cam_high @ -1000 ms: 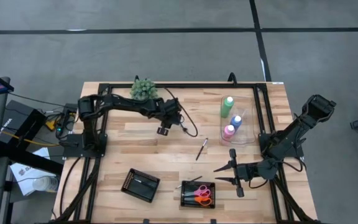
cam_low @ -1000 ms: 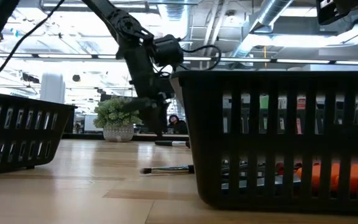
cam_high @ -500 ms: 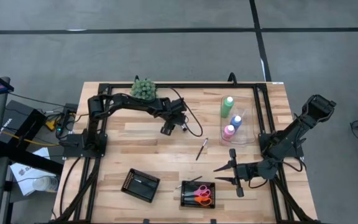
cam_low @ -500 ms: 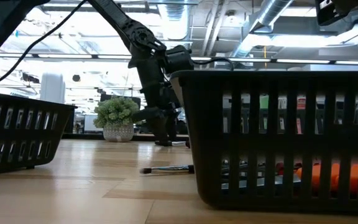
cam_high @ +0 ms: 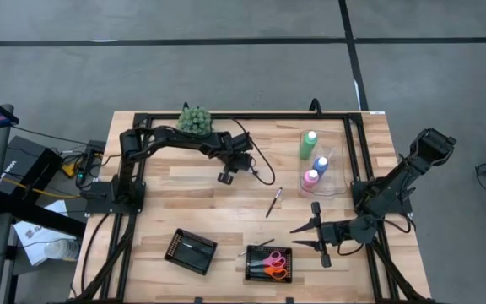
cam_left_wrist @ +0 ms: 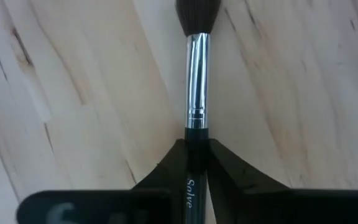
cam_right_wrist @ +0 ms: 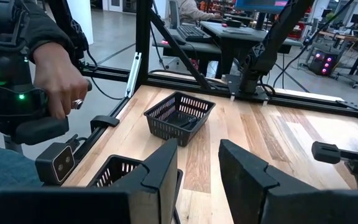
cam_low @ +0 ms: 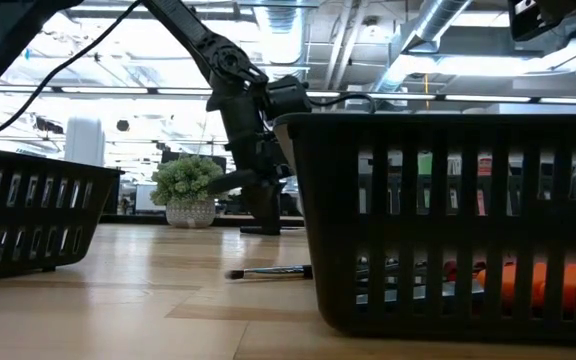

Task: Pick & Place Paint Supplies
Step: Put the black makeup brush into the left black bin

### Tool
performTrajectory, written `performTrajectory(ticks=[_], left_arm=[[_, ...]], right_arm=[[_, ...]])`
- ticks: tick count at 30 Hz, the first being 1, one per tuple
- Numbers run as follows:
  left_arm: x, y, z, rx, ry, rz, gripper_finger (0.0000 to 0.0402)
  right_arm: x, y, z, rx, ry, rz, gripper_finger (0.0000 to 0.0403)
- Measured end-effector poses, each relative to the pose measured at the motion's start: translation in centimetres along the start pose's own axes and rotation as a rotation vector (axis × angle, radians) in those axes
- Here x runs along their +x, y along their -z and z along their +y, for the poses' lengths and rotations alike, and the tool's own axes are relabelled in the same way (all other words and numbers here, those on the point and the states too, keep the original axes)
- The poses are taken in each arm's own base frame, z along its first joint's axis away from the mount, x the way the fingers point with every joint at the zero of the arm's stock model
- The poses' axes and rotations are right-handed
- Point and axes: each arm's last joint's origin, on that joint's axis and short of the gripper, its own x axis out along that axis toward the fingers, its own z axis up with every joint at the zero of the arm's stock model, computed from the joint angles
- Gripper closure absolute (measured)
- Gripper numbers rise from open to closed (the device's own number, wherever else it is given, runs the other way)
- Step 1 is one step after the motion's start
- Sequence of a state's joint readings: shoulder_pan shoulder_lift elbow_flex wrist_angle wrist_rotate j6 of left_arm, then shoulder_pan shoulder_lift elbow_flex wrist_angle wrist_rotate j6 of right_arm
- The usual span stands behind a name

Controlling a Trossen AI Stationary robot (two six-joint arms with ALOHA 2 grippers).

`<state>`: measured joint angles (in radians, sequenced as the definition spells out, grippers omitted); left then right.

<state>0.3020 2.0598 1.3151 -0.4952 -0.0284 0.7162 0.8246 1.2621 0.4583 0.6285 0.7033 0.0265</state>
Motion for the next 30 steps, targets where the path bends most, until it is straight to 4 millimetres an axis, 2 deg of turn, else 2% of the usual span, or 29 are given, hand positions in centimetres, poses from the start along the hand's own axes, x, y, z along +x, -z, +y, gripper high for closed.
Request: performTrajectory(ticks=[10, 17, 23, 30], left_arm=[[0.0, 0.3, -0.1, -0.074, 0.041, 0.003, 0.0374], [-1.7, 0.3, -0.4, -0.128, 0.060, -0.003, 0.0374], [-4.1, -0.2, -0.2, -0.184, 0.081, -0.127, 0.0374], [-3.7, 0.1, -1.5, -0.227, 0.129, -0.257, 0.0374]], right_arm=[[0.0, 0.0, 0.0, 0.000, 0.000, 0.000, 0.0294], [0.0, 0.0, 0.0, 0.000, 0.000, 0.001, 0.0294], [0.0, 0.1, 0.0, 0.007, 0.000, 0.005, 0.0294], [0.0, 0.1, 0.0, 0.006, -0.002, 0.006, 0.0294]])
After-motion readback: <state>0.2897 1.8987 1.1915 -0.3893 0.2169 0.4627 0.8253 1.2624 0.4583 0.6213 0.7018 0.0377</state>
